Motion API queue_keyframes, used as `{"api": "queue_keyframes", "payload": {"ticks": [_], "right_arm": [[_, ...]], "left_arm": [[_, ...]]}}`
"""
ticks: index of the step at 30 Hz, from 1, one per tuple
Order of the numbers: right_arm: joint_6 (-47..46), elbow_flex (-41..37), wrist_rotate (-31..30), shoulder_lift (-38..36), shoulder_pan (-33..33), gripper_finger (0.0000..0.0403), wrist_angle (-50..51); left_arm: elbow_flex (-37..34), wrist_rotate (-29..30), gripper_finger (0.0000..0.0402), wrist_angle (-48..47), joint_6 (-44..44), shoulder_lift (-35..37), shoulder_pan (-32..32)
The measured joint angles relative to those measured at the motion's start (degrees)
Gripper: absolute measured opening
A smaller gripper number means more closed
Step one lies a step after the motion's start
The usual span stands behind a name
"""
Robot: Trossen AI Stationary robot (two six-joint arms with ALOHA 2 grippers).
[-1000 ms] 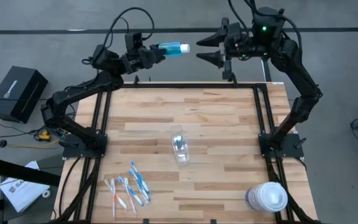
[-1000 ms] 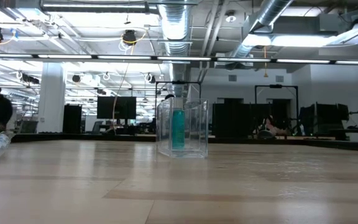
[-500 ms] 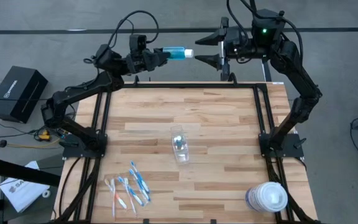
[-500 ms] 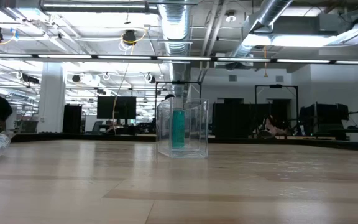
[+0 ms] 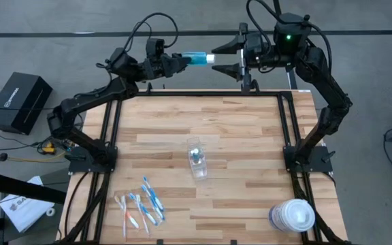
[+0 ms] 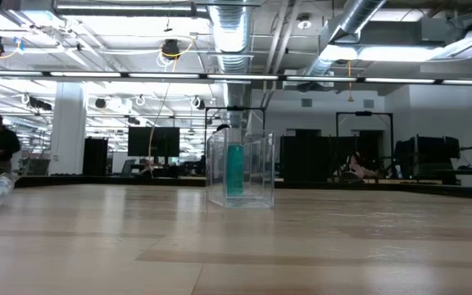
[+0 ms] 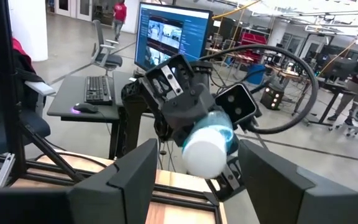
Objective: Pick & Place toothbrushing station
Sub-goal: Put the blue mouthwash bottle into the transparent organizer
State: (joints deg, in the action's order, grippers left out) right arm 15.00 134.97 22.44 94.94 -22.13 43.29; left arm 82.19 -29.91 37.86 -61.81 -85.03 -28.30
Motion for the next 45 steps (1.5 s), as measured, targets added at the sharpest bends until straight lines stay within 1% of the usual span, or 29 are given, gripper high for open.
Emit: {"api": "queue_keyframes", "payload": {"ticks": [17, 26, 30, 34, 38, 45], "right_arm": [[-1.5, -0.2, 0.0, 0.0, 0.0, 0.0214, 0.0], [-1.6, 0.0, 0.2, 3.7, 2.1, 0.0214, -1.6], [-2.0, 0.0, 0.2, 3.6, 2.1, 0.0214, -3.2], [-3.9, 0.0, 0.2, 1.9, 1.1, 0.0214, -2.4], [-3.9, 0.1, 0.1, 0.5, 0.6, 0.0214, -2.2], [-4.4, 0.1, 0.2, 0.8, 0.9, 0.0214, -1.2]], "left_arm": [[0.0, 0.1, 0.0073, 0.9, -1.3, -0.2, 0.7], [0.0, 0.0, 0.0073, 1.4, -1.5, -0.2, 1.1], [0.0, -0.3, 0.0073, 1.7, -1.5, -0.1, 0.9], [0.0, -0.4, 0.0073, 1.9, -1.5, -0.1, 0.7], [0.0, -0.6, 0.0073, 2.0, -1.5, -0.1, 0.6], [0.0, -0.7, 0.0073, 2.4, -1.5, -0.1, 0.6]]}}
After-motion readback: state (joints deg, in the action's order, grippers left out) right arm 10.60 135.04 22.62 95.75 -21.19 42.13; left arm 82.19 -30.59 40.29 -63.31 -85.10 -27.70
